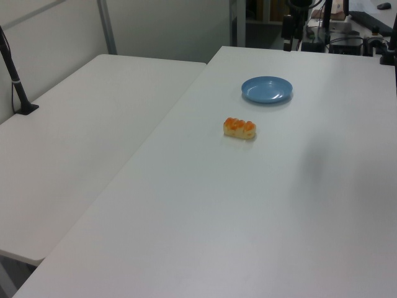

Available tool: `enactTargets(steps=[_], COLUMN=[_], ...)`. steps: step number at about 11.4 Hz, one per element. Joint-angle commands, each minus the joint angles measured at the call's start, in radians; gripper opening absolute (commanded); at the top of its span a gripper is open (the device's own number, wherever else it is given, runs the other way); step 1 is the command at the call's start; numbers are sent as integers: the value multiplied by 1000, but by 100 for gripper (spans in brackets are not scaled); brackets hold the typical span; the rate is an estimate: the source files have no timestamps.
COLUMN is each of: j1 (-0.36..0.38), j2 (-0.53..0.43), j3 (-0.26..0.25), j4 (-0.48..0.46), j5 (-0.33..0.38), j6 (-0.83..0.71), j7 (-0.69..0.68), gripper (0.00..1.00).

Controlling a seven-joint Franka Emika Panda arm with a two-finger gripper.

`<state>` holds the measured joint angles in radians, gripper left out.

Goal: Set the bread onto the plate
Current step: 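Move the open gripper down toward the orange-topped bread roll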

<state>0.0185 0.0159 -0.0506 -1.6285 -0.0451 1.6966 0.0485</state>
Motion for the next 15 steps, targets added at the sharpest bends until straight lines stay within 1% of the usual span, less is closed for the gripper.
enactTargets(steps=[1,8,10,12,15], j1=[2,5,9,11,12], j2=[-20,-4,35,93,211], j3=[-8,-5,-3,0,3], j4=[-10,-10,-7,-7,-7], j5=[10,13,16,16,11], j6=[-46,-32,-17,73,210], j7=[1,-2,-31,-38,-38], gripper=[100,100,100,100,100])
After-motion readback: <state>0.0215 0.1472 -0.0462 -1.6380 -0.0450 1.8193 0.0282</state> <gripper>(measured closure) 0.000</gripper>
